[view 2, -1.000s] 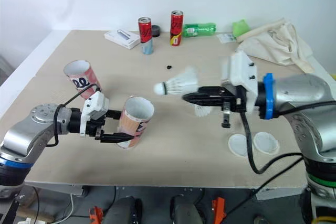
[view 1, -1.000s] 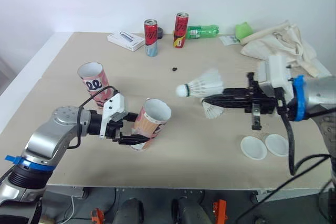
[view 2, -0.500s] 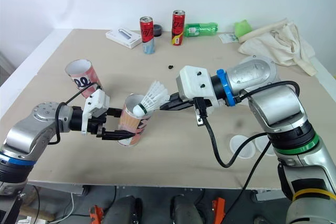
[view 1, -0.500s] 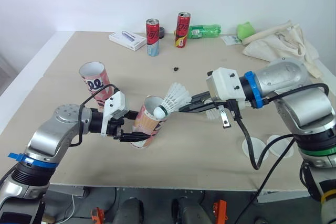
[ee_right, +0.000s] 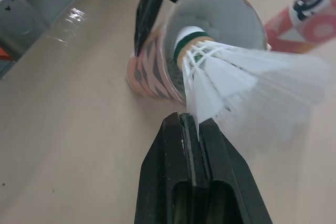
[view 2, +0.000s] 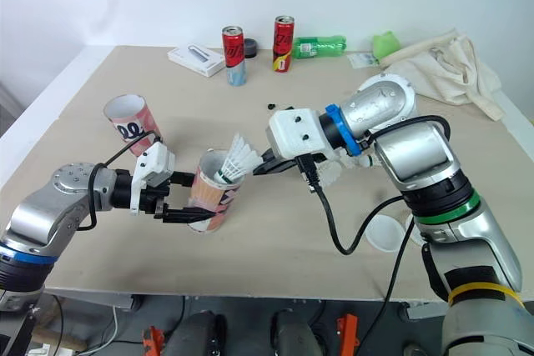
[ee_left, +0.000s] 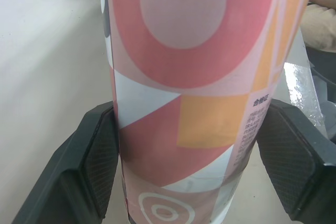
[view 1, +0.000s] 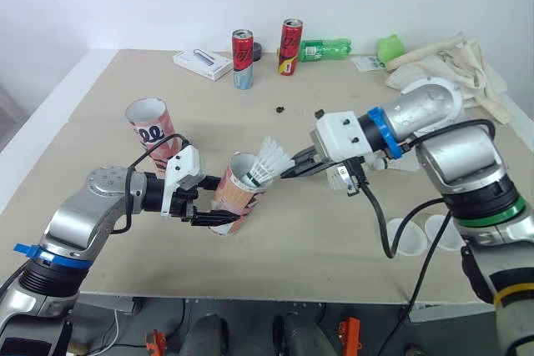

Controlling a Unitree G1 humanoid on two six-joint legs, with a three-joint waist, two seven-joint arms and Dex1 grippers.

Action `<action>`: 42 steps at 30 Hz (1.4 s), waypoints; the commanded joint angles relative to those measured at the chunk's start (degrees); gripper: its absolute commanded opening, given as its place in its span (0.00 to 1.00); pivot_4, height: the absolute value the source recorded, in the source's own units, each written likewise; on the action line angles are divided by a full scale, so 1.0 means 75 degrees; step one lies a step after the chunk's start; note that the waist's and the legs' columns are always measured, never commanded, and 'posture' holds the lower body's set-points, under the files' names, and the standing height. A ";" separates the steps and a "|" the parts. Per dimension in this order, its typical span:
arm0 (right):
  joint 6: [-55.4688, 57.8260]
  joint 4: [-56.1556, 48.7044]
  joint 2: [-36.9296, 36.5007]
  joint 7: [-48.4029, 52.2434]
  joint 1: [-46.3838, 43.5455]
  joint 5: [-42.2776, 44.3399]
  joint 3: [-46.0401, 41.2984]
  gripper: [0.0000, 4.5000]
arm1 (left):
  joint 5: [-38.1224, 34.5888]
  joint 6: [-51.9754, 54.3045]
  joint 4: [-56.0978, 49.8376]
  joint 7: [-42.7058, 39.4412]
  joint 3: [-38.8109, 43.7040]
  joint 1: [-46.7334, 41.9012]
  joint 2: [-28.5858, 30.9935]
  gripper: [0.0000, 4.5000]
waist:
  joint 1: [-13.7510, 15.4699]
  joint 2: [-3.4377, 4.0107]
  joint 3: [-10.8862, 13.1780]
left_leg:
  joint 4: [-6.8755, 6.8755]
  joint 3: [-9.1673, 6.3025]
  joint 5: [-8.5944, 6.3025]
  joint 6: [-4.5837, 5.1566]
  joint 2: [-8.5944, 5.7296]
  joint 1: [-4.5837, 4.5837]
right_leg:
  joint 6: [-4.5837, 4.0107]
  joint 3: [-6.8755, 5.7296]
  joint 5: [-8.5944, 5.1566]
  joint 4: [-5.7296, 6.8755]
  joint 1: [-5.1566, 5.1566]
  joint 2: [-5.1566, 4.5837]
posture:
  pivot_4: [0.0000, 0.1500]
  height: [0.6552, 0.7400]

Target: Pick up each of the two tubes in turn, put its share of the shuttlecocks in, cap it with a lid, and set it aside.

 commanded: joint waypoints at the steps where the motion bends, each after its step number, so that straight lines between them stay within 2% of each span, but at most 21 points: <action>1: -0.0033 -0.0146 0.0231 0.0022 -0.0425 -0.0055 -0.0046 0.00 | -0.0019 -0.0124 -0.0194 0.0019 0.0071 0.0006 -0.0013 0.78 | 0.0002 0.0000 0.0000 | 0.0001 -0.0002 0.0000 0.0000 0.0000 0.0000 | 0.0000 -0.0001 0.0000 0.0000 0.0000 0.0000 | 1.00 1.00; 2: -0.0083 -0.0051 0.0333 -0.0042 -0.0508 -0.0128 -0.0041 0.00 | -0.0016 -0.0129 -0.0192 0.0025 0.0070 0.0004 -0.0022 0.78 | 0.0001 0.0000 0.0000 | 0.0001 -0.0003 0.0000 0.0000 0.0000 0.0000 | 0.0000 -0.0001 0.0000 0.0001 0.0000 0.0000 | 1.00 1.00; 4: -0.0064 0.0095 0.0477 -0.0111 -0.0628 -0.0205 -0.0064 0.15 | -0.0019 -0.0127 -0.0197 0.0035 0.0072 0.0004 -0.0041 0.78 | -0.0001 0.0000 0.0000 | 0.0001 0.0000 0.0000 0.0000 0.0000 0.0000 | -0.0001 -0.0002 0.0000 0.0002 -0.0002 0.0000 | 1.00 1.00; 7: 0.0000 0.0121 0.0553 -0.0175 -0.0638 -0.0187 -0.0194 0.42 | -0.0011 -0.0123 -0.0214 0.0060 0.0071 0.0021 -0.0073 0.78 | 0.0008 0.0000 0.0000 | 0.0001 -0.0004 0.0000 0.0000 0.0000 -0.0002 | -0.0003 -0.0002 0.0000 0.0002 -0.0001 -0.0001 | 1.00 1.00; 9: 0.0197 0.0092 0.0535 -0.0115 -0.0686 0.0164 -0.0481 0.66 | -0.0021 -0.0108 -0.0215 0.0079 0.0077 0.0029 -0.0092 0.78 | 0.0008 0.0000 0.0000 | 0.0000 -0.0003 0.0000 -0.0001 -0.0002 -0.0004 | -0.0003 -0.0002 0.0000 0.0001 -0.0002 -0.0004 | 1.00 1.00; 16: 0.0473 0.0633 0.0196 0.0102 -0.0940 0.0715 -0.1186 0.66 | -0.0056 -0.0150 -0.0171 0.0119 0.0106 0.0019 -0.0182 0.78 | 0.0006 0.0000 0.0000 | 0.0000 0.0002 0.0000 -0.0001 -0.0006 -0.0002 | -0.0004 -0.0002 0.0003 0.0001 -0.0001 -0.0011 | 1.00 1.00; 21: 0.1802 0.0516 0.0200 -0.0082 -0.0897 0.1607 -0.1686 0.66 | -0.0274 -0.0162 -0.0174 -0.0017 0.0186 0.0049 -0.0345 0.78 | 0.0004 0.0000 0.0001 | -0.0001 -0.0001 0.0000 -0.0001 0.0004 -0.0003 | -0.0009 0.0000 0.0002 0.0001 -0.0004 -0.0007 | 1.00 1.00; 24: 0.1931 0.0590 0.0062 -0.0245 -0.0884 0.1008 -0.1182 0.47 | -0.0194 -0.0135 -0.0130 -0.0108 0.0100 0.0006 -0.0254 0.78 | -0.0003 0.0001 0.0001 | -0.0006 -0.0006 0.0000 0.0000 0.0005 -0.0004 | -0.0016 0.0000 -0.0001 0.0002 -0.0005 -0.0009 | 1.00 1.00; 26: 0.1978 0.0576 0.0069 -0.0171 -0.0863 0.0943 -0.1011 0.29 | -0.0178 -0.0103 -0.0097 -0.0105 0.0100 -0.0021 -0.0254 0.78 | -0.0008 0.0001 0.0001 | -0.0007 -0.0005 0.0000 0.0000 0.0007 -0.0003 | -0.0018 0.0000 0.0000 0.0002 -0.0009 -0.0008 | 1.00 1.00; 28: 0.1884 0.0541 0.0152 -0.0017 -0.0846 0.0952 -0.0867 0.05 | -0.0132 -0.0113 -0.0048 -0.0125 0.0066 -0.0058 -0.0247 0.78 | -0.0010 0.0002 0.0002 | -0.0007 -0.0004 0.0000 0.0000 0.0010 -0.0004 | -0.0018 0.0000 0.0000 0.0002 -0.0012 -0.0001 | 1.00 1.00; 29: 0.1826 0.0535 0.0216 0.0030 -0.0854 0.0899 -0.0749 0.01 | -0.0106 -0.0119 -0.0021 -0.0145 0.0040 -0.0084 -0.0238 0.78 | -0.0010 0.0002 0.0002 | -0.0007 -0.0004 0.0000 0.0000 0.0010 -0.0004 | -0.0018 -0.0001 -0.0001 0.0002 -0.0013 0.0003 | 1.00 1.00; 42: 0.0134 0.1738 0.1417 0.0783 -0.1574 -0.0498 0.0924 0.01 | 0.0153 -0.0349 0.0605 -0.0657 -0.0185 -0.0532 -0.0147 0.78 | -0.0022 0.0002 0.0002 | -0.0006 0.0005 0.0000 0.0000 0.0008 -0.0006 | -0.0017 -0.0002 -0.0001 0.0007 -0.0020 0.0012 | 1.00 1.00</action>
